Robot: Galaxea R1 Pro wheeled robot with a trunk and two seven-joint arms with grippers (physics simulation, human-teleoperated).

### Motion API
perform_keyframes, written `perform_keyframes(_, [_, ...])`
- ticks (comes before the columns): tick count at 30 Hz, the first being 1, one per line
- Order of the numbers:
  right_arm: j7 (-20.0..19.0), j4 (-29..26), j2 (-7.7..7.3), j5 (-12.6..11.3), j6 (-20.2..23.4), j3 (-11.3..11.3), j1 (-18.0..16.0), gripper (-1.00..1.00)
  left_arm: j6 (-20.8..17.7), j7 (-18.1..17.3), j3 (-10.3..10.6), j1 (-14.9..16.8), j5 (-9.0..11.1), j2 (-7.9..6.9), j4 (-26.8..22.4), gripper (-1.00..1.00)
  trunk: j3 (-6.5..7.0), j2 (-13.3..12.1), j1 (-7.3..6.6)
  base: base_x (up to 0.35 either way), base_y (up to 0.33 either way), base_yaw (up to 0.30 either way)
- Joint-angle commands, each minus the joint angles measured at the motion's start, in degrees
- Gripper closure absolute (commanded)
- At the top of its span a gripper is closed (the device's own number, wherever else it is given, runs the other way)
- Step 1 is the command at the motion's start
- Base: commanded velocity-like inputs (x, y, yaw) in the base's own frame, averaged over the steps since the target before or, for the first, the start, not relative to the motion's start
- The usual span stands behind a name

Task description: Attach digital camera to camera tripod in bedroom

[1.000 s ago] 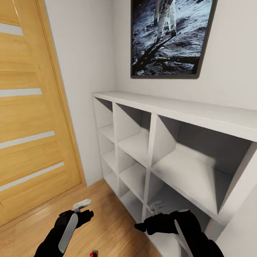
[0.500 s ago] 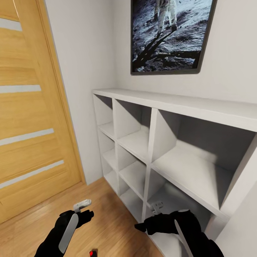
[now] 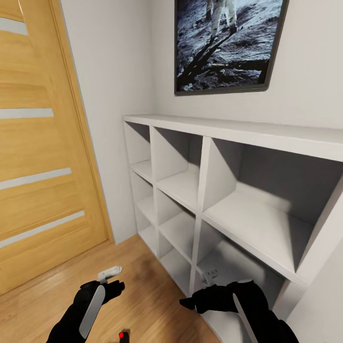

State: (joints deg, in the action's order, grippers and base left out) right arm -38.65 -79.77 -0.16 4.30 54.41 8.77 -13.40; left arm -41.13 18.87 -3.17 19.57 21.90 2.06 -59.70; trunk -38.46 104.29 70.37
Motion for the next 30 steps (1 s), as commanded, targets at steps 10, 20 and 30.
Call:
perform_keyframes(10, [-0.46,0.04,-0.1,0.44,0.38,0.08,-0.04,-1.0,-0.18,0.38,-0.05,0.03,0.53,0.05,-0.07,-1.0,-1.86,4.06,2.2,0.0,0.0,0.0])
perform_keyframes(20, [-0.53,-0.1,-0.1,0.42,0.54,0.11,-0.04,-1.0,-0.13,0.33,-0.05,0.03,0.52,-0.01,0.24,-1.0,-3.66,8.07,4.39,0.0,0.0,0.0])
perform_keyframes(30, [-0.5,-0.05,-0.1,0.44,0.6,0.11,-0.04,-1.0,-0.01,0.29,0.0,0.03,0.44,-0.04,0.29,-1.0,-5.45,12.08,6.59,0.0,0.0,0.0])
